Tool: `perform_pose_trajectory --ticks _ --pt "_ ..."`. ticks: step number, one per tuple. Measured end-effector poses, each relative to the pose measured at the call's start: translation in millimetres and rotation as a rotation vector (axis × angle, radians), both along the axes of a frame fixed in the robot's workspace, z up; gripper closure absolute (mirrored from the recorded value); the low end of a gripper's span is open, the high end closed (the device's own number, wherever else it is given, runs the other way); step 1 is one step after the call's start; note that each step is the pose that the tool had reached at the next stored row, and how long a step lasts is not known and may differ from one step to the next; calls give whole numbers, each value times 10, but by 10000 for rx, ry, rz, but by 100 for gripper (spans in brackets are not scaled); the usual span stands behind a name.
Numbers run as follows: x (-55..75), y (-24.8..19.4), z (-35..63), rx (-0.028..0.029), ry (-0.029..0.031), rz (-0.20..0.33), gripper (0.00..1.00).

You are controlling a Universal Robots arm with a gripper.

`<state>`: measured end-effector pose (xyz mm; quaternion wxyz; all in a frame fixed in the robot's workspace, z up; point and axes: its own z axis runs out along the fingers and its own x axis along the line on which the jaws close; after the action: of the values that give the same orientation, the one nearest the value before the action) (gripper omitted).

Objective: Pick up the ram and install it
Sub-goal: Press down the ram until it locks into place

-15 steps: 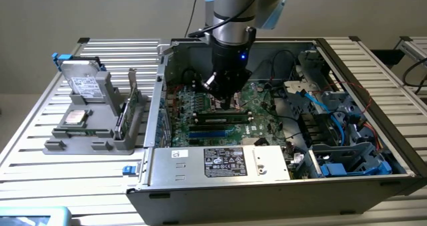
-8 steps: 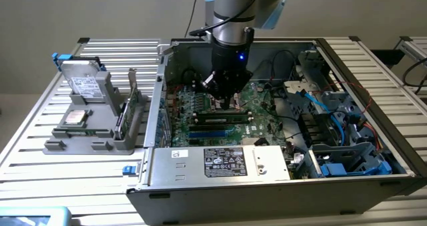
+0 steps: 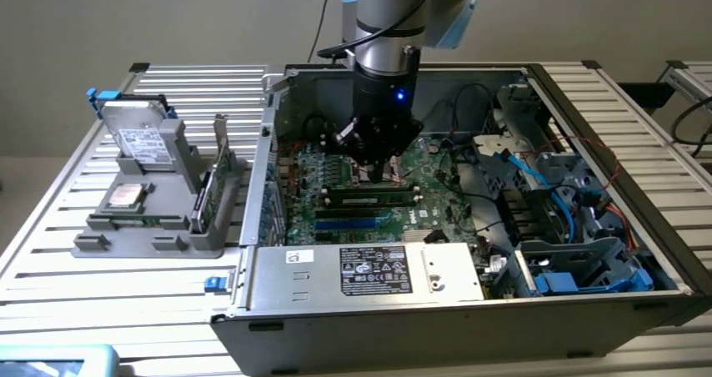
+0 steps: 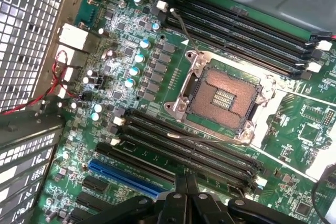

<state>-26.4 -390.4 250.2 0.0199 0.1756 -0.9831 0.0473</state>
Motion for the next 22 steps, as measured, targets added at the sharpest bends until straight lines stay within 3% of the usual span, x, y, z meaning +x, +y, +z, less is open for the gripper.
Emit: perform_pose_trajectory --ticks 10,16,19,22 --pt "0 0 0 0 -151 -1083 89" --pt "0 0 0 -7 -209 -1585 89" --pt "0 -1 1 -42 -239 -1759 89" --pt "0 0 1 -43 -242 -1784 89"
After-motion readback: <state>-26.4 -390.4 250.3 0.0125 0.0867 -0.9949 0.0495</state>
